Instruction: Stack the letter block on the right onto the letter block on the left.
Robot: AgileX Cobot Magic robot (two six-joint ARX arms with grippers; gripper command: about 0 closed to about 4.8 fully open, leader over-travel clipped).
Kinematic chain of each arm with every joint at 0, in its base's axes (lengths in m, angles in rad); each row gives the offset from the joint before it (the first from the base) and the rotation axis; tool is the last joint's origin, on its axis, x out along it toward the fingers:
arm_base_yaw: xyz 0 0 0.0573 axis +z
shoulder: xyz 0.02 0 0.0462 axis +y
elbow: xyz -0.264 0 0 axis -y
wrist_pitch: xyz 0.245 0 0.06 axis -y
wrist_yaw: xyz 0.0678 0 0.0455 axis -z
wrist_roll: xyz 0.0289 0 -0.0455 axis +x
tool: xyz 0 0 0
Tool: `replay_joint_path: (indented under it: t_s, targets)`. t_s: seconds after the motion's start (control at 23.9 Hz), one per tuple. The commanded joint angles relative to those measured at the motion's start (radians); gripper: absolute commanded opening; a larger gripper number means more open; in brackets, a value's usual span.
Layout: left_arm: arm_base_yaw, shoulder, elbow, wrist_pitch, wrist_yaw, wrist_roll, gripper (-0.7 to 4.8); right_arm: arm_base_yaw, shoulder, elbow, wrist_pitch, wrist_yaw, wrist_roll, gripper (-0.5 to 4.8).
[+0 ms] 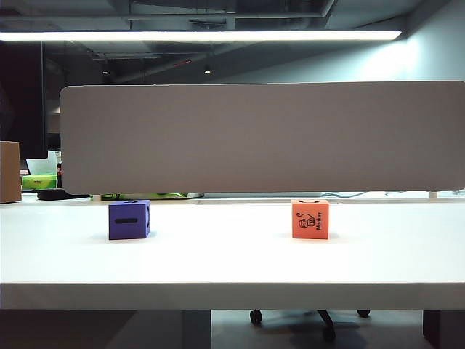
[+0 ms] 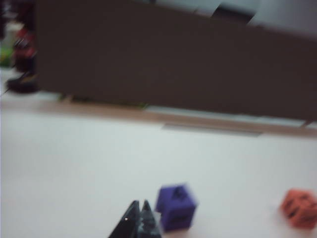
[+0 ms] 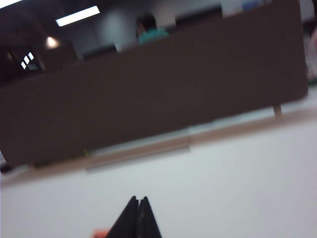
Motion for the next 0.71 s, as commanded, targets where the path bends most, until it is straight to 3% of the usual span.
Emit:
replay_joint_path:
  t_s: [0.04,0.34,0.46,0.59,0.71]
  targets:
    - [-0.001,0.027,0.106,-0.013,0.158,-0.019,-0.05,0.000,0.034,0.189,-0.196,-0.018,-0.013,-0.05]
    - [-0.001,0.222,0.202,-0.086,0.345,0.023,-0.05,0.001,0.291,0.526,-0.592,-0.182,-0.233,0.03]
    - [-0.001,0.355,0.214,-0.072,0.419,0.044,-0.05,0.002,0.526,0.752,-0.748,-0.268,-0.283,1.16]
    - [-0.001,0.433,0.214,-0.057,0.423,0.044,-0.05,0.006,0.742,0.893,-0.740,-0.359,-0.283,2.00]
    - [0.000,0.452,0.214,-0.050,0.423,0.044,-0.05,0.061,0.954,1.002,-0.709,-0.364,-0.274,3.07]
